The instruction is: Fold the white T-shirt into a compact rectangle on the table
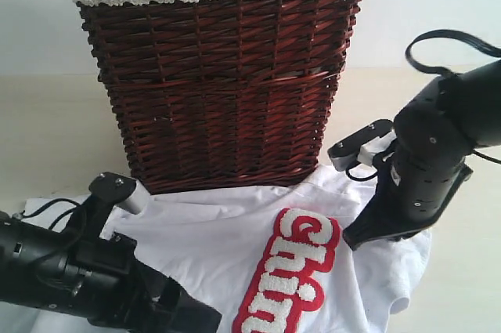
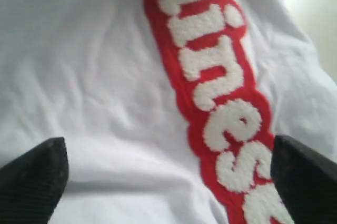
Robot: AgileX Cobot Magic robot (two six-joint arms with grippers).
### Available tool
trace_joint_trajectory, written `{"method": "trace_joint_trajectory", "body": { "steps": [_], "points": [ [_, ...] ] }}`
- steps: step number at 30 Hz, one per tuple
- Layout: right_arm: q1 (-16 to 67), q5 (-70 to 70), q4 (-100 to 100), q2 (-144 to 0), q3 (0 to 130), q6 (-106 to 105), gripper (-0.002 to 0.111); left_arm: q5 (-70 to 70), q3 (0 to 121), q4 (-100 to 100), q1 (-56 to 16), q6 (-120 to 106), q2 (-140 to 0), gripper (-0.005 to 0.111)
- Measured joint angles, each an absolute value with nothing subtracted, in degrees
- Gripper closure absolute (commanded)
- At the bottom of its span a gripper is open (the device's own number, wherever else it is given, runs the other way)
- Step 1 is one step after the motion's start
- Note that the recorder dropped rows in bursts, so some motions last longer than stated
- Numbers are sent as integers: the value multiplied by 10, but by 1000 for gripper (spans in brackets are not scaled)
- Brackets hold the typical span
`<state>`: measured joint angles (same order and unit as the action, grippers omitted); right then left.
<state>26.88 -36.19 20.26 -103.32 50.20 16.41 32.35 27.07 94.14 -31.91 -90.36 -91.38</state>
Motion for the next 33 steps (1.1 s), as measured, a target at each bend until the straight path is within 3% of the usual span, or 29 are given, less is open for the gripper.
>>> {"method": "trace_joint_trajectory", "body": {
  "steps": [2, 6, 10, 18, 21, 27, 33],
  "points": [
    [258, -335, 259, -1068, 518, 207, 108, 353, 261, 939, -319, -936, -918, 3],
    [195, -308, 295, -1112, 558, 233, 108, 260, 257, 938, -320, -928, -943, 3],
    [153, -277, 295, -1129, 603, 216, 108, 406, 257, 889, -320, -940, -955, 3],
    [130, -292, 293, -1130, 686, 170, 108, 472, 256, 808, -320, -903, -955, 3],
    [129, -295, 238, -1130, 694, 130, 108, 408, 255, 815, -309, -884, -938, 3],
    [129, -292, 48, -1058, 694, -21, 108, 248, 255, 886, -204, -871, -866, 3],
    [129, -338, -12, -1018, 694, -81, 108, 216, 255, 978, -200, -871, -866, 3]
  ]
}}
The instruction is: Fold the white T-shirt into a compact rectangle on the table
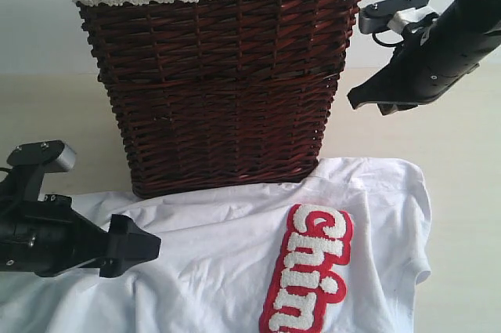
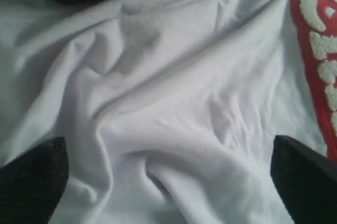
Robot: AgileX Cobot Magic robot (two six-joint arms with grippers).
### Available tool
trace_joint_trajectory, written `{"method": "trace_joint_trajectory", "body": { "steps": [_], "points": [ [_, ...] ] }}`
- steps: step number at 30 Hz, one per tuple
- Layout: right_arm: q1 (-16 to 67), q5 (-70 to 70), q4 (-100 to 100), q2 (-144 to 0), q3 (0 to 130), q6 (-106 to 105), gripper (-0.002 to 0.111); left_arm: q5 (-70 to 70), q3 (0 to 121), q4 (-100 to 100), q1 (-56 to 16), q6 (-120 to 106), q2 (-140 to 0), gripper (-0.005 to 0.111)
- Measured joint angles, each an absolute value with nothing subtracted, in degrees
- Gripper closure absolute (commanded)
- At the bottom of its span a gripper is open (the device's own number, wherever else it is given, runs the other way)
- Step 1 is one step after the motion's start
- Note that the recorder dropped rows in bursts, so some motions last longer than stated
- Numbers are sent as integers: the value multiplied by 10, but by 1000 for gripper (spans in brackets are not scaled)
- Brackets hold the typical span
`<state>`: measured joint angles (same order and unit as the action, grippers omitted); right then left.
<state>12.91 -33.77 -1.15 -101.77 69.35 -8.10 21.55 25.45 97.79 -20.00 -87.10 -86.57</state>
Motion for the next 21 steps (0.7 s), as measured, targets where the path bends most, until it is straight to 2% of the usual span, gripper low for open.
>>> {"method": "trace_joint_trajectory", "body": {
  "steps": [2, 4, 6, 8, 9, 18, 21],
  "points": [
    [129, -353, -12, -1017, 694, -83, 108, 182, 255, 980, -200, -871, -866, 6],
    [129, -356, -14, -1017, 694, -84, 108, 164, 255, 985, -200, -871, -866, 18],
    [129, -359, -14, -1017, 694, -85, 108, 152, 254, 988, -200, -870, -864, 44],
    [129, -363, -14, -1017, 694, -85, 108, 138, 255, 990, -200, -870, -861, 78],
    [129, -364, -14, -1017, 694, -88, 108, 133, 256, 991, -200, -870, -861, 104],
    [129, -407, -73, -980, 694, -149, 108, 188, 267, 988, -200, -904, -857, 107],
    [129, -439, -119, -951, 694, -192, 108, 339, 268, 968, -201, -924, -856, 107]
  ]
}}
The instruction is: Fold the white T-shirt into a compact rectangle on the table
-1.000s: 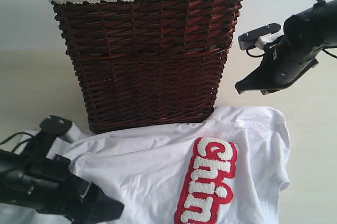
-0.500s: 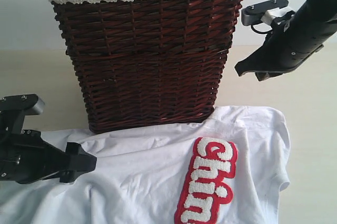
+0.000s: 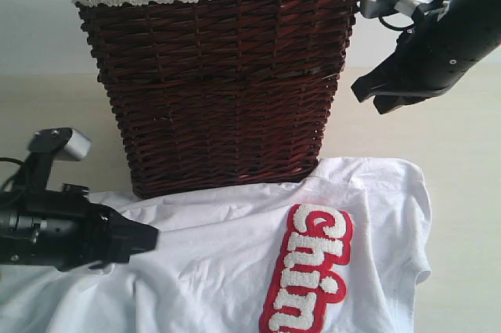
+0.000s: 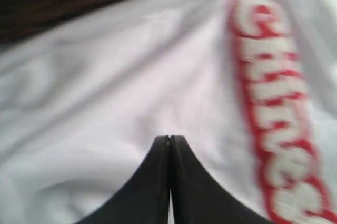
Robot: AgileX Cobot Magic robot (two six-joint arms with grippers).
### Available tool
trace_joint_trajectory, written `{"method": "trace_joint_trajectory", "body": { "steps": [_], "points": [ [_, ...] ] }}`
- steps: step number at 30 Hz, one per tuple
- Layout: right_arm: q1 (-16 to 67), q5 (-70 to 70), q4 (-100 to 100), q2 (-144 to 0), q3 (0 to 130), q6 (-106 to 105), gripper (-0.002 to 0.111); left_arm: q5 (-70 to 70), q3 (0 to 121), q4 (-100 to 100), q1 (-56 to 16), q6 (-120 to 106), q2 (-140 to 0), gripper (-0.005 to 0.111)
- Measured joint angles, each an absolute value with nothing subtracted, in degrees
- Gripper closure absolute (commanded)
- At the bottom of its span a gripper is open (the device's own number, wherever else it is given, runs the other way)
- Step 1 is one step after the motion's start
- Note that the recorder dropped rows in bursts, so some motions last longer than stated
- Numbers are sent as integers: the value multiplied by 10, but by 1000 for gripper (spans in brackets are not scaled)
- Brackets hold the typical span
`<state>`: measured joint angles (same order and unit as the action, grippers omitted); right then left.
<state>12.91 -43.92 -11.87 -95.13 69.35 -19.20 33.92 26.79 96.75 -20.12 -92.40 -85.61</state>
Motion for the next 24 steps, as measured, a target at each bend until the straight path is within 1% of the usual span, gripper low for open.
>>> {"method": "trace_joint_trajectory", "body": {
  "steps": [2, 3, 4, 5, 8, 11, 14, 16, 18, 24],
  "points": [
    [129, -449, -116, -945, 692, -184, 108, 478, 264, 968, -230, -957, -856, 107],
    [129, -451, -102, -944, 687, -168, 108, 517, 263, 971, -257, -968, -856, 107],
    [129, -453, -87, -948, 680, -153, 108, 526, 263, 972, -292, -974, -856, 107],
    [129, -453, -72, -955, 672, -136, 108, 517, 262, 972, -324, -975, -856, 107],
    [129, -458, -49, -995, 654, -111, 108, 419, 262, 977, -459, -977, -859, 107],
    [129, -457, -48, -1042, 651, -107, 108, 347, 284, 982, -576, -980, -862, 107],
    [129, -450, -52, -1069, 649, -106, 108, 287, 327, 988, -664, -983, -862, 107],
    [129, -449, -52, -1074, 649, -106, 108, 246, 341, 992, -695, -977, -862, 107],
    [129, -448, -52, -1074, 649, -109, 108, 215, 346, 992, -712, -970, -863, 107],
    [129, -450, -54, -1056, 660, -110, 108, 212, 352, 993, -718, -983, -889, 107]
  ]
}}
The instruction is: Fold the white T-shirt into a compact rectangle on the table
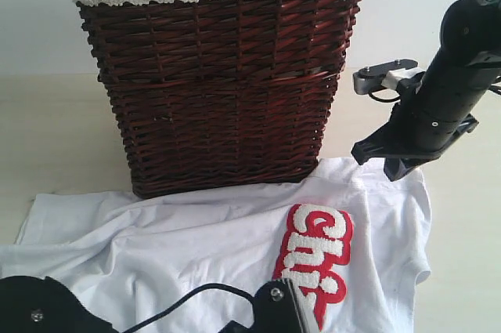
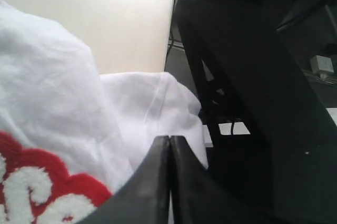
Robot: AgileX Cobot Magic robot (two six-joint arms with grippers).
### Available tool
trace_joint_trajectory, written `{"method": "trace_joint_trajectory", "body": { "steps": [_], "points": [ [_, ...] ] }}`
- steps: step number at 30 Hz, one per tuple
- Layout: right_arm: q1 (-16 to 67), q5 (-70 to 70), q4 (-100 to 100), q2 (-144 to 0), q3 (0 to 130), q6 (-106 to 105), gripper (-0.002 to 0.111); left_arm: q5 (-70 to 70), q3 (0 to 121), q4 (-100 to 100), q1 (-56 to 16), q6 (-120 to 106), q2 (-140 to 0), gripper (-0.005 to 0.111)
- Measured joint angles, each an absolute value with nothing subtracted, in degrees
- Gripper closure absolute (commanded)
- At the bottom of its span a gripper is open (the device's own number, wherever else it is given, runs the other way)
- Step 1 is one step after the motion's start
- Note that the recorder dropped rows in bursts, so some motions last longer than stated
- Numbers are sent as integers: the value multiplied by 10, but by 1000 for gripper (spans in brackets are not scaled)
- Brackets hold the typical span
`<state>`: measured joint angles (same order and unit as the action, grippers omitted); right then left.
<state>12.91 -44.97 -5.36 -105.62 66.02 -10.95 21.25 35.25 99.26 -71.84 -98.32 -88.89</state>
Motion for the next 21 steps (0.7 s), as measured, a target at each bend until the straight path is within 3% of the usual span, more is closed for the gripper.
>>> {"method": "trace_joint_trajectory", "body": {
  "steps": [6, 12, 21],
  "points": [
    [129, -451, -54, -1052, 660, -110, 108, 272, 396, 961, -757, -984, -938, 107],
    [129, -455, -54, -1052, 660, -116, 108, 109, 442, 949, -852, -964, -1006, 107],
    [121, -413, -30, -1025, 642, -103, 108, 4, 478, 952, -855, -945, -1086, 107]
  ]
}}
